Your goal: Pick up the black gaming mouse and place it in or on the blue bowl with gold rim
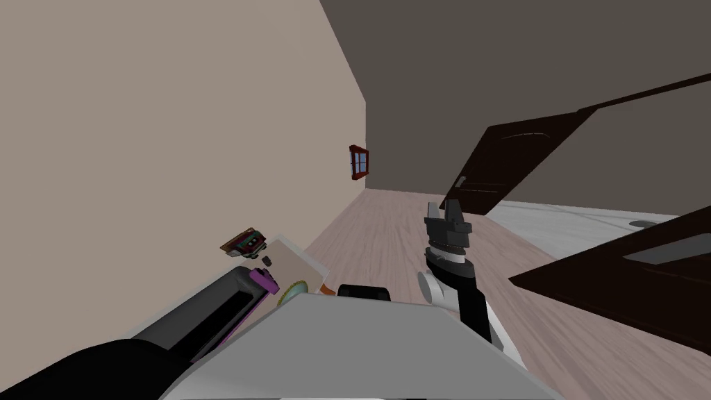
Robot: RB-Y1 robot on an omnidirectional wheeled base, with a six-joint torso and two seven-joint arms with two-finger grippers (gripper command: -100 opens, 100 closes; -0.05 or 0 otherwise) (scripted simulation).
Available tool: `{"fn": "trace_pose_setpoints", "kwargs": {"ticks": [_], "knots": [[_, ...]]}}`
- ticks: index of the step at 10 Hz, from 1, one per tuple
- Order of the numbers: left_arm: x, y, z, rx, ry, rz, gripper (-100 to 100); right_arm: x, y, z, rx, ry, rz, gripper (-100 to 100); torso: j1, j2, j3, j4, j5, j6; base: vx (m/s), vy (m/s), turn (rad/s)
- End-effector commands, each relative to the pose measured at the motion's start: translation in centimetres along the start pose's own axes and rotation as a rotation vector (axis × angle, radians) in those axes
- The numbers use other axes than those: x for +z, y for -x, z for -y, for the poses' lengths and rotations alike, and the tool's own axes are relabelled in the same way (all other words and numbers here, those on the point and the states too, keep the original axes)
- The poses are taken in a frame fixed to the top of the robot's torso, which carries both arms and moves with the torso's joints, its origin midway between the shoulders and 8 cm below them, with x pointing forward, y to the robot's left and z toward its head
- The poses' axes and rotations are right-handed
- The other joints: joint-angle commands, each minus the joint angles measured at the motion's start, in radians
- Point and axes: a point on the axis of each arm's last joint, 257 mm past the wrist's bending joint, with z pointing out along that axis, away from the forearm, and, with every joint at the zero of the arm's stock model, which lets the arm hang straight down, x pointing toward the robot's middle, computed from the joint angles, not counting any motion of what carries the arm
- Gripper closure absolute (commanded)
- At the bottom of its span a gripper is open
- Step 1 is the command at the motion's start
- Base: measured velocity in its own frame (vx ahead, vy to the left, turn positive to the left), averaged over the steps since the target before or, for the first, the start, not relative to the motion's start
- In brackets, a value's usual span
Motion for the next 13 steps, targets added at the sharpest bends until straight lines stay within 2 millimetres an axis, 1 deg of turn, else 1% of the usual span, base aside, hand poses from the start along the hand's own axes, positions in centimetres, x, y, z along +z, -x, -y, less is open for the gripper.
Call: {"fn": "trace_pose_setpoints", "kwargs": {"ticks": [1, 2, 3, 4, 5, 6, 7, 9, 12, 13], "knots": [[0.3, -1.2, -0.1, 0.002, 0.008, -0.017, -100, 0.0, 0.0, 0.0, 0.0, 0.0, 0.0, 0, 0.0, 0.0, 0.0, 0.0, 0.0, 0.0, 0.017, 0.029, -0.098], [0.2, -3.0, -1.0, 0.004, 0.03, -0.044, -100, 0.0, 0.0, 0.0, 0.0, 0.0, 0.0, 0, 0.0, 0.0, 0.0, 0.0, 0.0, 0.0, 0.007, 0.021, -0.045], [0.2, -3.0, -1.0, 0.004, 0.03, -0.044, -100, 0.0, 0.0, 0.0, 0.0, 0.0, 0.0, 0, 0.0, 0.001, 0.0, 0.0, 0.0, -0.001, 0.0, 0.011, -0.008], [0.1, -4.0, -1.2, 0.005, 0.035, -0.058, -100, 0.0, 0.0, 0.0, 0.0, 0.0, 0.0, 0, -0.001, 0.001, 0.001, 0.0, 0.0, -0.001, -0.007, 0.005, -0.018], [0.2, -3.3, -1.1, 0.003, 0.034, -0.05, -100, 0.0, 0.0, 0.0, 0.0, 0.0, 0.0, 0, -0.001, 0.001, 0.001, 0.0, 0.0, 0.0, 0.0, 0.0, 0.0], [0.2, -3.4, -1.1, 0.004, 0.033, -0.052, 0, 0.0, 0.0, 0.0, 0.0, 0.0, 0.0, 0, -0.002, 0.001, 0.001, 0.0, 0.0, -0.001, 0.0, 0.0, 0.0], [0.8, -3.5, -0.4, -0.004, 0.038, -0.049, -100, 0.0, 0.0, 0.0, 0.0, 0.0, 0.0, 0, -0.002, 0.001, 0.001, 0.0, -0.001, -0.001, -0.041, 0.019, -0.058], [1.3, -3.6, 0.4, -0.013, 0.042, -0.047, -100, 0.0, 0.0, 0.0, 0.0, 0.0, 0.0, 0, 0.0, 0.005, 0.003, 0.001, 0.0, 0.0, -0.077, 0.025, -0.067], [2.5, -3.9, 2.3, -0.032, 0.053, -0.046, -100, 0.0, 0.0, 0.0, 0.0, 0.0, 0.0, 0, 0.0, 0.006, 0.004, 0.001, 0.0, 0.0, -0.086, 0.026, -0.073], [2.3, -3.8, 1.8, -0.032, 0.051, -0.046, -100, 0.0, 0.0, 0.0, 0.0, 0.0, 0.0, 0, 0.0, 0.006, 0.004, 0.001, 0.0, 0.0, -0.041, 0.016, -0.02]]}}
